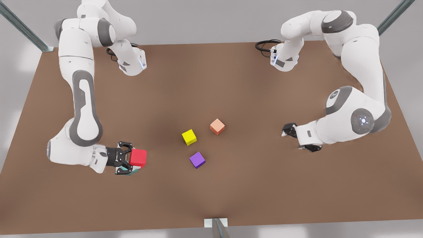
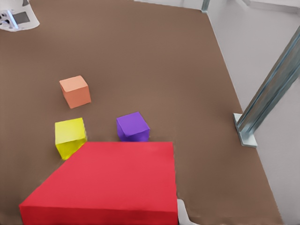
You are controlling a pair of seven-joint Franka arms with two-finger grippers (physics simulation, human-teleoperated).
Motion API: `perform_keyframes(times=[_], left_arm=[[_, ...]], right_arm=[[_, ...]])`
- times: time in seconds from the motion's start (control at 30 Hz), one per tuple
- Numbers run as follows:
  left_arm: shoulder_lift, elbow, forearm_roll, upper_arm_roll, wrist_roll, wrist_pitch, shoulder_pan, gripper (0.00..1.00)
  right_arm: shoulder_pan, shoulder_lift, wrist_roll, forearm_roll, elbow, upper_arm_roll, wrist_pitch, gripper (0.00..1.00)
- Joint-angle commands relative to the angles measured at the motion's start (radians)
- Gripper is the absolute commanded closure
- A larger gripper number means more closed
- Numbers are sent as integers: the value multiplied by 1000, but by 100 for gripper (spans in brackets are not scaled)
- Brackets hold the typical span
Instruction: Pick up red wooden cube and pass to hand red wooden cube and place in blue wooden cube
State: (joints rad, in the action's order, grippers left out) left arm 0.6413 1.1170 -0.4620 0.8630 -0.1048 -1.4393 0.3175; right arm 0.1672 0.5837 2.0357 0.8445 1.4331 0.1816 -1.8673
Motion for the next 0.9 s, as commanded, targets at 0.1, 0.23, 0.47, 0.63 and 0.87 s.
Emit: perform_keyframes(times=[0.1, 0.23, 0.47, 0.63, 0.87], left_arm=[[-414, 210, 355, -809, -49, 143, -439, 0], [-407, 213, 353, -802, -52, 143, -445, 0], [-388, 214, 350, -803, -53, 157, -439, 0], [-388, 214, 352, -803, -53, 158, -440, 0], [-385, 211, 341, -805, -49, 125, -437, 0]], right_arm=[[8, 44, -356, -476, -16, 13, -231, 43], [32, 91, -505, -579, -10, 13, -342, 43], [55, 131, -586, -599, 30, 18, -452, 43], [58, 116, -577, -604, 102, 19, -452, 43], [74, 102, -574, -601, 151, 18, -452, 43]])
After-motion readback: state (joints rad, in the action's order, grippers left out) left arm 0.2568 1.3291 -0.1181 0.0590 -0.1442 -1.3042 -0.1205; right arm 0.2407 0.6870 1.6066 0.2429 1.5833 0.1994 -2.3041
